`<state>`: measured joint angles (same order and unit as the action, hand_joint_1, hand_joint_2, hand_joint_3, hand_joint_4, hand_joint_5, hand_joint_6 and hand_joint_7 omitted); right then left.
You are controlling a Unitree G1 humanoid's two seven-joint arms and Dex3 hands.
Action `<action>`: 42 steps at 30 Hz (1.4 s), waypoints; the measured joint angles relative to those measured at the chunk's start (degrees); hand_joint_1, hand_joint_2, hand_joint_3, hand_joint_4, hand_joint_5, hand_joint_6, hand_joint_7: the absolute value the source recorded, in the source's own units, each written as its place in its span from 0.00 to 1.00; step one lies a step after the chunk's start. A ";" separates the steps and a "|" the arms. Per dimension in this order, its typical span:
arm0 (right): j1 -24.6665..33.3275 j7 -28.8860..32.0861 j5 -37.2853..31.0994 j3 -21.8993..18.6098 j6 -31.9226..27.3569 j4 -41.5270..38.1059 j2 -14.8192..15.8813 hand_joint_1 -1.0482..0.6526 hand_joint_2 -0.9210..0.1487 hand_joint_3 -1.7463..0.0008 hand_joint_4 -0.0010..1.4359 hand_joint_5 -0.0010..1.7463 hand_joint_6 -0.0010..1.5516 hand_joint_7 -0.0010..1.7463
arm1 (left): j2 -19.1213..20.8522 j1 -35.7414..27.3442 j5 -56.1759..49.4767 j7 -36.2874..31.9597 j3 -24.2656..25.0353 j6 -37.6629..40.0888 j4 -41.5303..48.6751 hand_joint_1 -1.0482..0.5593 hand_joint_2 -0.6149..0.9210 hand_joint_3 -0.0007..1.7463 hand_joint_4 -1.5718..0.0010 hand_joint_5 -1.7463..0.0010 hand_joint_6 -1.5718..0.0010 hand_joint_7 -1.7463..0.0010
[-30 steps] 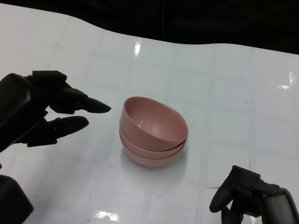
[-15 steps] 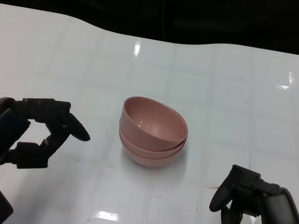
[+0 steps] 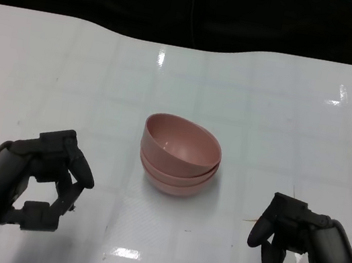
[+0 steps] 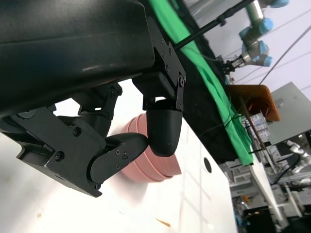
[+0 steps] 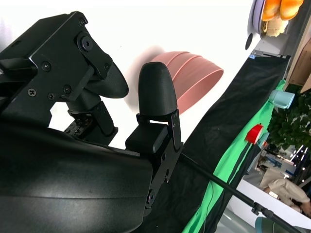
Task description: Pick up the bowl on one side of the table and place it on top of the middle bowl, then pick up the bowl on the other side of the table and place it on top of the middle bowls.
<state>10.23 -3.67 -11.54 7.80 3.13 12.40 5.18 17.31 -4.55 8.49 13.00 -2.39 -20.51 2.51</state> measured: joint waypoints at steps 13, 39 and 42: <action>-0.70 0.10 -0.27 -0.39 0.00 -0.28 -0.02 0.61 0.55 0.14 0.64 1.00 0.50 0.89 | -4.65 -8.17 5.99 0.25 3.66 20.90 -15.07 0.56 0.80 0.56 0.56 0.01 0.56 0.16; 0.98 -0.70 0.95 -0.93 -0.32 0.02 0.13 0.62 0.55 0.13 0.66 1.00 0.50 0.89 | -8.91 -7.93 1.93 -1.42 4.08 20.18 -13.91 0.53 0.70 0.68 0.53 0.02 0.54 0.15; 0.65 -0.95 1.24 -1.04 -0.31 -0.50 0.13 0.62 0.55 0.13 0.66 1.00 0.50 0.89 | -8.94 -7.82 1.50 -1.01 3.94 19.71 -13.27 0.54 0.70 0.68 0.53 0.01 0.55 0.15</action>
<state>10.88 -4.63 -10.30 6.77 2.82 11.90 5.32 8.37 -12.38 9.99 11.98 1.56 -0.81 -10.76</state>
